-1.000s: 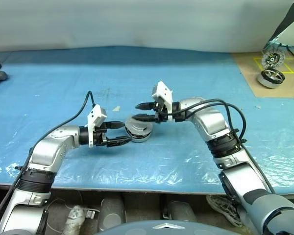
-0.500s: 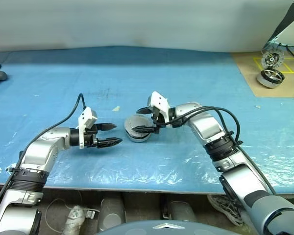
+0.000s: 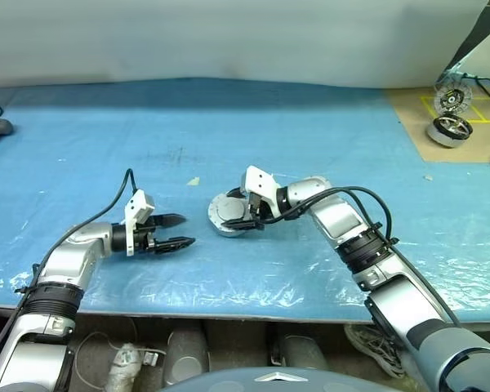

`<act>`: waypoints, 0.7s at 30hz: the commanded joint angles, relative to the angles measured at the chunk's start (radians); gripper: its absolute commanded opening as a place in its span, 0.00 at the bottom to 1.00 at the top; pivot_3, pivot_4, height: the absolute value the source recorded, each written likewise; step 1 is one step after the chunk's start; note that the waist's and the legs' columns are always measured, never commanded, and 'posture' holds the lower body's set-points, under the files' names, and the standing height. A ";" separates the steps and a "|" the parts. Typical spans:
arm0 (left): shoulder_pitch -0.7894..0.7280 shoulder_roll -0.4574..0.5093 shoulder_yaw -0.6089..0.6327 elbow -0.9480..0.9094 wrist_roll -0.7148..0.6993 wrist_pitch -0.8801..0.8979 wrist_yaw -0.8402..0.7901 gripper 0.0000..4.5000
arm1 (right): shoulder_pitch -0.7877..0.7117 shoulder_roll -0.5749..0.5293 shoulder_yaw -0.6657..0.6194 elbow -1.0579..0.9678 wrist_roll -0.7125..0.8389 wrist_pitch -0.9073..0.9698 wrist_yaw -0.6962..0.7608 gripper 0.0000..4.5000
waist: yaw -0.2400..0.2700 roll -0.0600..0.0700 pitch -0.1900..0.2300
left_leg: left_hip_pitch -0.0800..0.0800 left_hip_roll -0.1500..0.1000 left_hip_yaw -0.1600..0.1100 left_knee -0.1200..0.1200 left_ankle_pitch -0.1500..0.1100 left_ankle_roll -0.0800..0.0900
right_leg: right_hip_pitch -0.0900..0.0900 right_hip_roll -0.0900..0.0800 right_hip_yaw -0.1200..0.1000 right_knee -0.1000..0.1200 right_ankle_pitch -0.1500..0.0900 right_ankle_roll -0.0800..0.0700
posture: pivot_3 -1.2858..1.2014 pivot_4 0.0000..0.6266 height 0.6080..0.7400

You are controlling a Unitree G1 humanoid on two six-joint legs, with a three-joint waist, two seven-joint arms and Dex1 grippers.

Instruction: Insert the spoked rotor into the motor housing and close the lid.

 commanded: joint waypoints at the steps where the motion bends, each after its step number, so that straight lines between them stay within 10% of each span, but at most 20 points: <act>1: -0.021 -0.002 0.014 0.022 0.006 -0.046 -0.030 0.92 | 0.026 -0.024 0.003 -0.021 0.000 0.018 0.028 0.66 | 0.002 0.000 0.000 | 0.000 0.000 0.000 0.000 0.000 0.000 | 0.000 0.000 0.000 0.000 0.000 0.000 | 0.52 0.24 1.00; 21: 0.063 -0.022 0.022 -0.098 0.007 -0.031 -0.009 0.92 | 0.037 0.049 -0.021 0.009 -0.018 0.088 -0.059 0.66 | -0.001 0.000 0.000 | 0.002 0.001 0.000 -0.001 0.000 0.000 | 0.000 0.000 0.001 0.000 0.000 0.000 | 0.52 0.24 1.00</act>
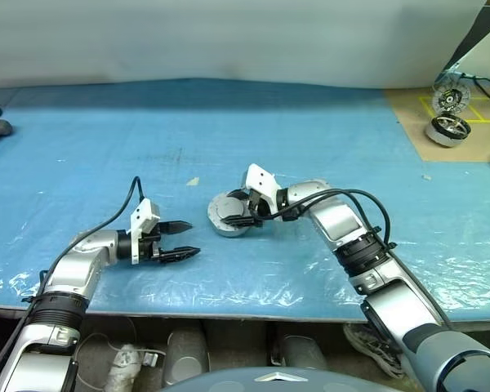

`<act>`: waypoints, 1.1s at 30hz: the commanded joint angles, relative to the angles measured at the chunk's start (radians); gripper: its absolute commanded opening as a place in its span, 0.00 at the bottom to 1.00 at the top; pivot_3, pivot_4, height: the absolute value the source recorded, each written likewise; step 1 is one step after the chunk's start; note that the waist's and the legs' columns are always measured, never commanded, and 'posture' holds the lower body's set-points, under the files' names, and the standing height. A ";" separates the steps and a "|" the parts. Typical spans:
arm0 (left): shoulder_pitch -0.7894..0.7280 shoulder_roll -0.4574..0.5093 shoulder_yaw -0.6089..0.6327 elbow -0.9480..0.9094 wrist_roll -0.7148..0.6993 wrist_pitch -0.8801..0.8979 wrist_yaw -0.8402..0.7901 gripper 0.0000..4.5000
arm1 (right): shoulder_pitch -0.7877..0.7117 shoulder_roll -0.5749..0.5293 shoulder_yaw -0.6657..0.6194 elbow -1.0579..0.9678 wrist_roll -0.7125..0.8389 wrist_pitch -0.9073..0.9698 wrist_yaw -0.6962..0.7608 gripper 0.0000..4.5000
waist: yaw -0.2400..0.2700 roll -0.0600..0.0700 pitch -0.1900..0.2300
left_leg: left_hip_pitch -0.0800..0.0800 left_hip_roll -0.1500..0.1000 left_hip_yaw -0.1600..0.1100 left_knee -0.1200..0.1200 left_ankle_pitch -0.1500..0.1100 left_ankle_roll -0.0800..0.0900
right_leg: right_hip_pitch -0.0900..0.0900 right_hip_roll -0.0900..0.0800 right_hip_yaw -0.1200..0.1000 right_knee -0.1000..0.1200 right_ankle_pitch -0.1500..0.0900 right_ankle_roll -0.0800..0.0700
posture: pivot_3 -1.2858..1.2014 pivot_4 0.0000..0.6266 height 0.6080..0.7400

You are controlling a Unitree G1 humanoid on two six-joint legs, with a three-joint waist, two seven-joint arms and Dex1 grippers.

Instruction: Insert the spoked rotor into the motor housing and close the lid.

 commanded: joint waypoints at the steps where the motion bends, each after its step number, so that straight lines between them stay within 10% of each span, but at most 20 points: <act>1: 0.001 0.012 0.023 -0.023 -0.012 -0.004 -0.001 0.92 | 0.014 0.006 0.023 0.042 -0.032 -0.003 -0.028 0.66 | 0.000 0.000 0.000 | 0.000 0.000 0.000 0.000 0.000 0.000 | 0.000 0.000 0.000 0.000 0.000 0.000 | 0.52 0.24 1.00; 33: -0.011 -0.016 0.014 -0.018 -0.025 0.010 0.017 0.92 | 0.020 -0.041 -0.057 -0.034 0.104 0.119 0.071 0.66 | 0.002 0.000 0.000 | 0.009 -0.001 0.001 -0.007 0.000 0.000 | 0.009 -0.001 0.000 -0.007 0.000 0.000 | 0.52 0.24 1.00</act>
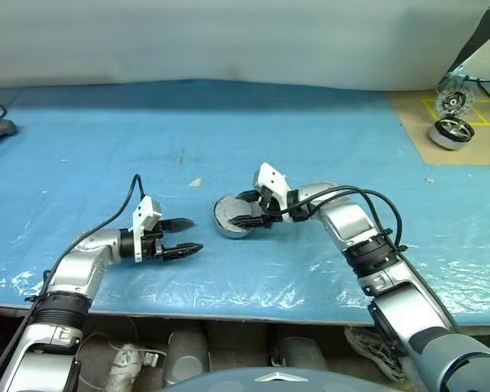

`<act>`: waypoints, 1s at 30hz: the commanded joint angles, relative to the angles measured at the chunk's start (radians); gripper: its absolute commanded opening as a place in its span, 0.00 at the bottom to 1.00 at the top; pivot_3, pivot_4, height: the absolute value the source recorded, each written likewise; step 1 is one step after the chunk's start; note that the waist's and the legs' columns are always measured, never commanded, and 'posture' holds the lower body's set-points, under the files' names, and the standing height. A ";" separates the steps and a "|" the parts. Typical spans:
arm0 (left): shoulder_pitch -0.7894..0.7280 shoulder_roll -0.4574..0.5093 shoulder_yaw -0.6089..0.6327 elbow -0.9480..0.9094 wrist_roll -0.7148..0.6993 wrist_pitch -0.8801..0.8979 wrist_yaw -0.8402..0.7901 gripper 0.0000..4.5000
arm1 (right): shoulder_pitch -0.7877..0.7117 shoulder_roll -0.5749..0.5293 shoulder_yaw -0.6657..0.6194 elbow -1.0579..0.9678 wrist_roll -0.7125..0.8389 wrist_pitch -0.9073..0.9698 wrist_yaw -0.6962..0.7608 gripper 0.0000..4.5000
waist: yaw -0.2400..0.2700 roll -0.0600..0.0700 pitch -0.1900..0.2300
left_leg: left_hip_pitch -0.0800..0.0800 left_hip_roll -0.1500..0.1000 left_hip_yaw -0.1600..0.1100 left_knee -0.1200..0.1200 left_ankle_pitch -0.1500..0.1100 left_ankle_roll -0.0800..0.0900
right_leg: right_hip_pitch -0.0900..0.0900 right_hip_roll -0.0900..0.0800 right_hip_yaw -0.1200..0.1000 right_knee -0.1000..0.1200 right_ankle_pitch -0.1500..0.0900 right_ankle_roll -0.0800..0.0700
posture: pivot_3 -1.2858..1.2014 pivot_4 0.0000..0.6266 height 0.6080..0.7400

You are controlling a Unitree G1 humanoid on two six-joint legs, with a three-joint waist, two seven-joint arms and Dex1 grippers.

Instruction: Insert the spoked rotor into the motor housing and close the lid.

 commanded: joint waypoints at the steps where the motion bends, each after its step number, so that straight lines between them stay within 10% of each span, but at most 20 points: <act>1: -0.009 -0.002 0.008 -0.008 -0.005 -0.013 -0.011 0.92 | -0.012 0.014 -0.006 -0.010 0.027 0.044 0.005 0.66 | 0.000 0.000 0.000 | 0.000 0.000 0.000 0.000 0.000 0.000 | -0.001 0.000 0.000 0.000 0.000 0.000 | 0.52 0.24 1.00; 30: -0.011 0.003 0.015 -0.040 -0.012 0.022 -0.003 0.92 | 0.071 0.043 0.120 0.118 -0.117 -0.029 -0.142 0.66 | -0.004 0.000 0.000 | 0.011 0.000 0.001 0.000 0.000 0.000 | 0.006 0.000 0.003 0.002 0.000 0.000 | 0.52 0.24 1.00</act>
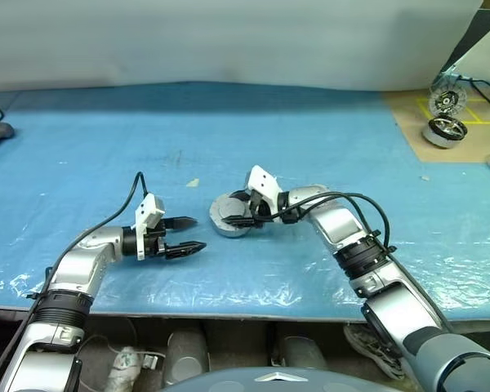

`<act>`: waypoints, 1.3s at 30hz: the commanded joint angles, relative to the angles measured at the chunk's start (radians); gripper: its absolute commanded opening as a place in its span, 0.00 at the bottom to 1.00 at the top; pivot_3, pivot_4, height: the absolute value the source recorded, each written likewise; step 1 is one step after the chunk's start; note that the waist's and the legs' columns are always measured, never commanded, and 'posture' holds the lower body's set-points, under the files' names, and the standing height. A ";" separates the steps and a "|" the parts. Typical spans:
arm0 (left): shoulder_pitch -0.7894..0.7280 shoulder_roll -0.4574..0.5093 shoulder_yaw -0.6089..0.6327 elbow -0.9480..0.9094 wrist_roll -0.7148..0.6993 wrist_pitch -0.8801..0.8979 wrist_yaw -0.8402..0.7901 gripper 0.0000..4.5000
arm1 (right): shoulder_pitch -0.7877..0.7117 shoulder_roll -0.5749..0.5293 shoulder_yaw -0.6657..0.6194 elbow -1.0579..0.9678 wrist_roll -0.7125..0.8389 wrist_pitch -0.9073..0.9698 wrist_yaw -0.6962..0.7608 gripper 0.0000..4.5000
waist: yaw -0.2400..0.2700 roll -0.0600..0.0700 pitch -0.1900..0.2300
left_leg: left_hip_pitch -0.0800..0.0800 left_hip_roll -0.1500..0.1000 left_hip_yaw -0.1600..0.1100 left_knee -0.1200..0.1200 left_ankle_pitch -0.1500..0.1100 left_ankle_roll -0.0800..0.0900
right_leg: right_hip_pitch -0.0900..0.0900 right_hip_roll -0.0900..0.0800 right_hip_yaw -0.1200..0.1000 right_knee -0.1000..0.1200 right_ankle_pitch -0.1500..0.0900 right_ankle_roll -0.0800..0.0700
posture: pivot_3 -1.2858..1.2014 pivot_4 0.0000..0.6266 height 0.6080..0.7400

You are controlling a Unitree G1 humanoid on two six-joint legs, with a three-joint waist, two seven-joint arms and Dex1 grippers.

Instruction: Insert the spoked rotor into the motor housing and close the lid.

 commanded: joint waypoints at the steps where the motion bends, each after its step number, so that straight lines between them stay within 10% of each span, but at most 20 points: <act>1: -0.005 0.006 0.018 0.006 -0.004 -0.027 -0.010 0.92 | 0.058 -0.013 0.063 0.065 -0.061 0.064 -0.014 0.66 | 0.000 0.000 0.000 | 0.002 0.000 0.000 -0.001 0.000 0.000 | 0.001 0.000 0.000 0.000 0.000 0.000 | 0.52 0.24 1.00; 14: -0.089 -0.110 0.016 0.014 -0.013 -0.060 0.085 0.92 | 0.084 -0.037 0.002 -0.004 -0.016 0.096 0.011 0.66 | 0.001 -0.001 -0.001 | 0.000 -0.001 0.002 -0.010 0.000 0.000 | 0.001 0.000 0.000 -0.011 0.000 0.000 | 0.52 0.24 1.00; 27: -0.139 -0.142 -0.068 0.015 0.097 -0.074 0.143 0.01 | 0.099 -0.044 -0.003 -0.014 -0.021 0.102 -0.007 0.66 | 0.004 -0.001 -0.002 | -0.001 -0.001 0.001 -0.012 0.000 0.000 | 0.001 -0.002 -0.002 -0.013 0.000 0.000 | 0.52 0.24 1.00; 39: -0.102 -0.080 -0.121 0.014 0.148 -0.078 0.121 0.01 | 0.100 -0.041 -0.008 -0.028 -0.007 0.116 -0.012 0.66 | 0.004 0.001 -0.009 | 0.000 -0.001 0.001 -0.013 0.000 0.000 | 0.002 -0.002 -0.002 -0.014 -0.001 0.001 | 0.52 0.24 1.00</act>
